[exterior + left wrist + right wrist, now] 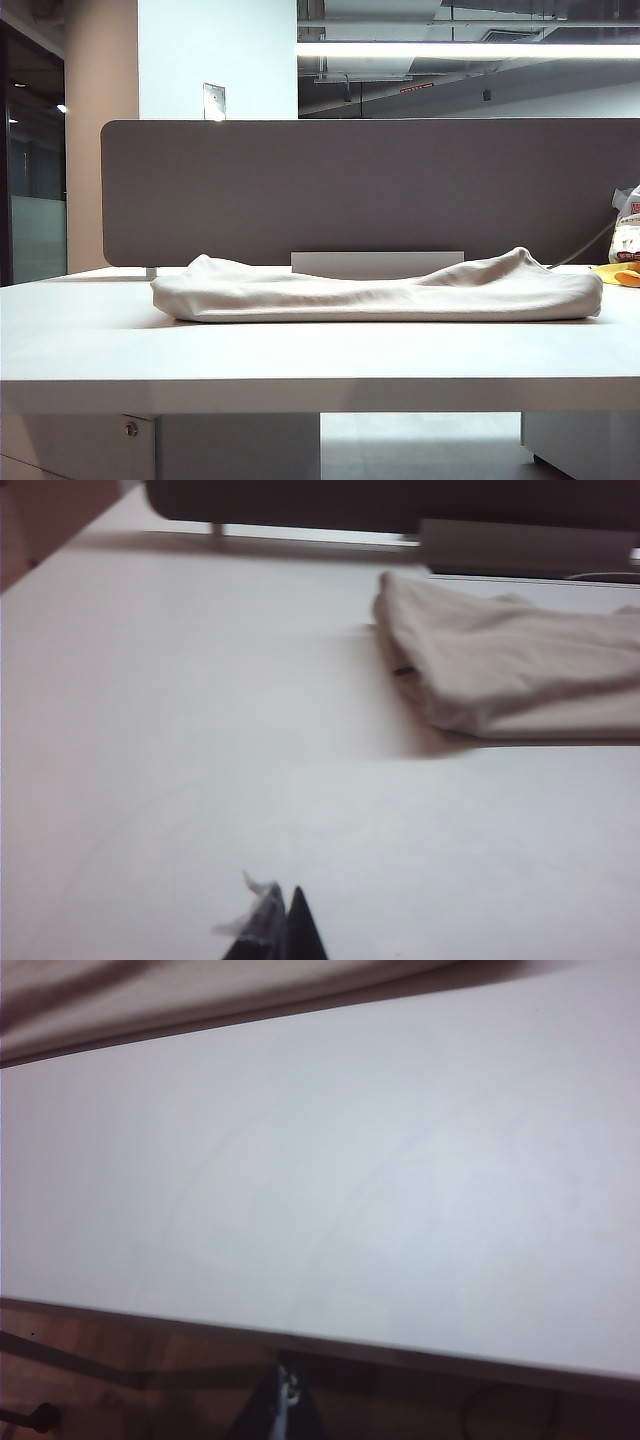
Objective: Fold the bottom side of the T-shirt horizontally towards the center, about one-third of the way, then fold the sleeve back towards the center, creating a straight line along the edge of the T-shirt, and finally fold the bottom of the T-shirt up towards the top, creating a neat rectangle.
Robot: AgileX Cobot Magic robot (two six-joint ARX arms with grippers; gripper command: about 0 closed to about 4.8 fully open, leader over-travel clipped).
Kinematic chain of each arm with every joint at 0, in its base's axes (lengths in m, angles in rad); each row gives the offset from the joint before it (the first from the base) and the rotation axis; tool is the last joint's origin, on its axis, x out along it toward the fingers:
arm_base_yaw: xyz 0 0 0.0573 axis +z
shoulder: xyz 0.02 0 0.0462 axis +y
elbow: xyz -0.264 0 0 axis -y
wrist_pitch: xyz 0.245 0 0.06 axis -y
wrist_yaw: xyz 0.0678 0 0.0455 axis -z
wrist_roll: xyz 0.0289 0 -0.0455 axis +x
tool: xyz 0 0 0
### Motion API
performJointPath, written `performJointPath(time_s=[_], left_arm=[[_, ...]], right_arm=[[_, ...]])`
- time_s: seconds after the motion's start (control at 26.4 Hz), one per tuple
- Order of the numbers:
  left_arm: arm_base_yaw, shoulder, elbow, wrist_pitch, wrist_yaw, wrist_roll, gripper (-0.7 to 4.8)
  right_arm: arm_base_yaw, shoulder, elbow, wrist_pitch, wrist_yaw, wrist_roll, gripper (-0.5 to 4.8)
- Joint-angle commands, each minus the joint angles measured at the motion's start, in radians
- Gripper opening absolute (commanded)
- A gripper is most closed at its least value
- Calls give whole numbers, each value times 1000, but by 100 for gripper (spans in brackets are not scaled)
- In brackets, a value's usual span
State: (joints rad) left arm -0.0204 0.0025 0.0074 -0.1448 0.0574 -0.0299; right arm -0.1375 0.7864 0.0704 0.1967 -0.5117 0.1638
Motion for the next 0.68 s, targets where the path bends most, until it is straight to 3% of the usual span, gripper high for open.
performJointPath(time_s=[0.04, 0.68], left_arm=[[-1, 1, 0, -27, -13, 5, -6], [0, 1, 0, -44, -72, 26, -6]], right_arm=[[0, 0, 3, 14, -3, 0, -6], [0, 0, 3, 14, -3, 0, -6]])
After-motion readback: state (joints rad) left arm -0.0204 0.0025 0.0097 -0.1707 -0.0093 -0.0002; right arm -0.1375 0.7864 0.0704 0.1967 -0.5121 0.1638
